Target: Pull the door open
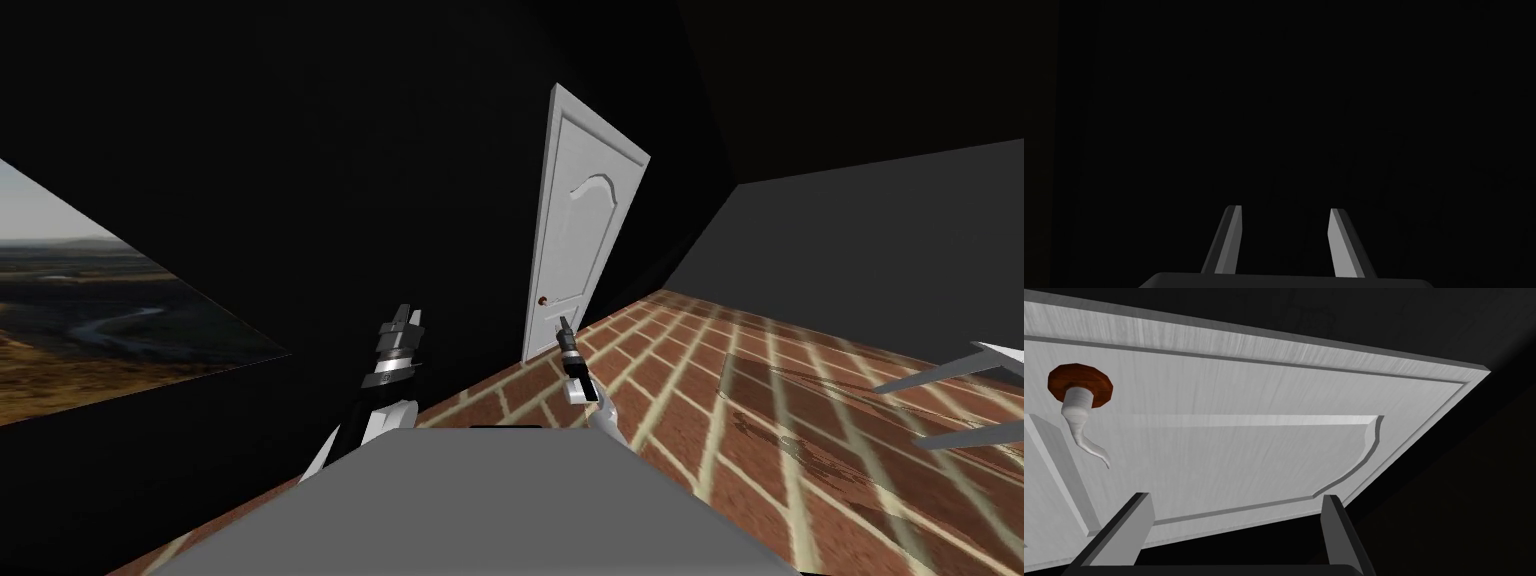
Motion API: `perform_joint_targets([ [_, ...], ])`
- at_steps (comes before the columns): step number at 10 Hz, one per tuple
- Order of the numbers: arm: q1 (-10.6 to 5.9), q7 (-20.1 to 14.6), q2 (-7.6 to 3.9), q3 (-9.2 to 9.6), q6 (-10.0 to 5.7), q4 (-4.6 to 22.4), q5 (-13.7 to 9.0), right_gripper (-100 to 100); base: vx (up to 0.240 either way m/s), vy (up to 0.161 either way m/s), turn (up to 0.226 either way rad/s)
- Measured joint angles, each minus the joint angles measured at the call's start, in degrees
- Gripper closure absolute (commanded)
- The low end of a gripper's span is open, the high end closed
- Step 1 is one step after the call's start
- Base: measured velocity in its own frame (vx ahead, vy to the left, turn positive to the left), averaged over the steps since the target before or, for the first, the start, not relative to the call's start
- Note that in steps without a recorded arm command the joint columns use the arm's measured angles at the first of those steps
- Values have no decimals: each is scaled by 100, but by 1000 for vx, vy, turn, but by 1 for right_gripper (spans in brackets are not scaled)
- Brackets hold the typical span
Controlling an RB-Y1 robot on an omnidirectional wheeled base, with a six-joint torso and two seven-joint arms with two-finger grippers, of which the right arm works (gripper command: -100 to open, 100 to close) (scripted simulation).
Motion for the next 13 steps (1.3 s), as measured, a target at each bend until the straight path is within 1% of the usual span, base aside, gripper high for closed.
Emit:
perform_joint_targets([
  [2,-92,-47,-33,12,-1,225,6,-100,28,-123,138],
  [4,-227,-110,-86,15,-22,529,7,-100,35,-127,139],
  [5,-266,-126,-91,24,-5,617,13,-100,42,-124,136],
  [7,-370,-161,-109,37,-37,894,22,-100,37,-116,127],
  [10,-559,-223,-152,47,-37,1282,29,-100,15,-106,129],
  [13,-684,-287,-191,63,-10,1568,39,-100,28,-113,114],
])
